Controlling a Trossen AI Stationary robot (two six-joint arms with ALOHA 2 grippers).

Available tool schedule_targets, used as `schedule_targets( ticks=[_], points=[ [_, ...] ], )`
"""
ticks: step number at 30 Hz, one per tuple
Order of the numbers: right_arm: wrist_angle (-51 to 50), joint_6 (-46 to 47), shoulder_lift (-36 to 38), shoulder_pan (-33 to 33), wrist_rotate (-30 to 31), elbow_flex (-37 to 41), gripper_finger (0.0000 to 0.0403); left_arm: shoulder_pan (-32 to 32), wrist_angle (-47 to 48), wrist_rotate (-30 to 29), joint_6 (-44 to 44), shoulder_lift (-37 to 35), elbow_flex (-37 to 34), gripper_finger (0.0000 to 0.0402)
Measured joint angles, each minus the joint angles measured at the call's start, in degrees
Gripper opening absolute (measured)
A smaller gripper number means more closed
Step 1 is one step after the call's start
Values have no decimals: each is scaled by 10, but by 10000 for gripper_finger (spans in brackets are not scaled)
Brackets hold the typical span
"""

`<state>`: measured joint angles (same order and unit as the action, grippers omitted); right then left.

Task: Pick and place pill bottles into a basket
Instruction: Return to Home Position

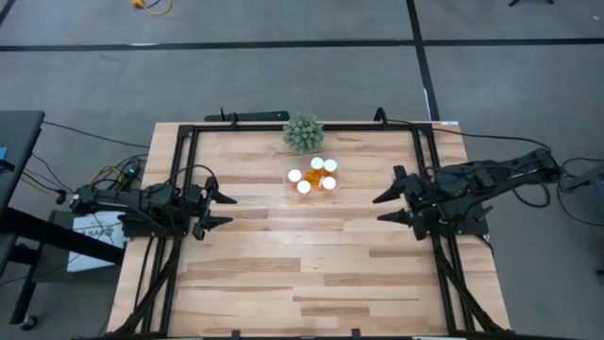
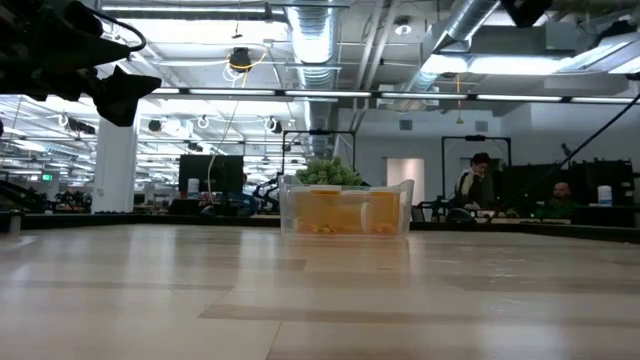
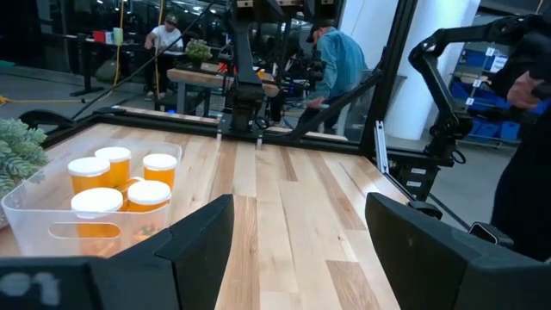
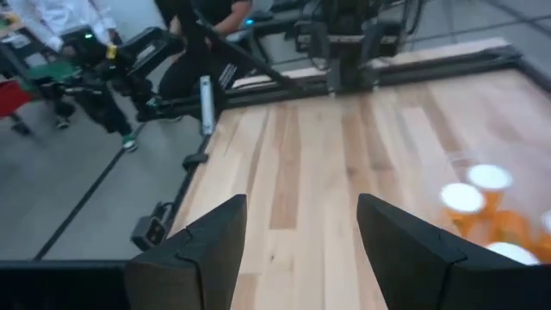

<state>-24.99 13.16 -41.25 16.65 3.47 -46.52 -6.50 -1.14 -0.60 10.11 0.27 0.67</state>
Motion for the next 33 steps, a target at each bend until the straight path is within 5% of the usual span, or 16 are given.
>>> schedule_targets(
  ticks=[9, 22, 33],
  points=[
    [-17, 15, 122, 58, 41, 58, 214, 0, 0, 0, 0, 0, 0, 254],
    [126, 36, 409, 107, 59, 243, 214, 0, 0, 0, 0, 0, 0, 254],
    [303, 1, 411, 112, 11, 305, 187, 0, 0, 0, 0, 2, 0, 254]
  ],
)
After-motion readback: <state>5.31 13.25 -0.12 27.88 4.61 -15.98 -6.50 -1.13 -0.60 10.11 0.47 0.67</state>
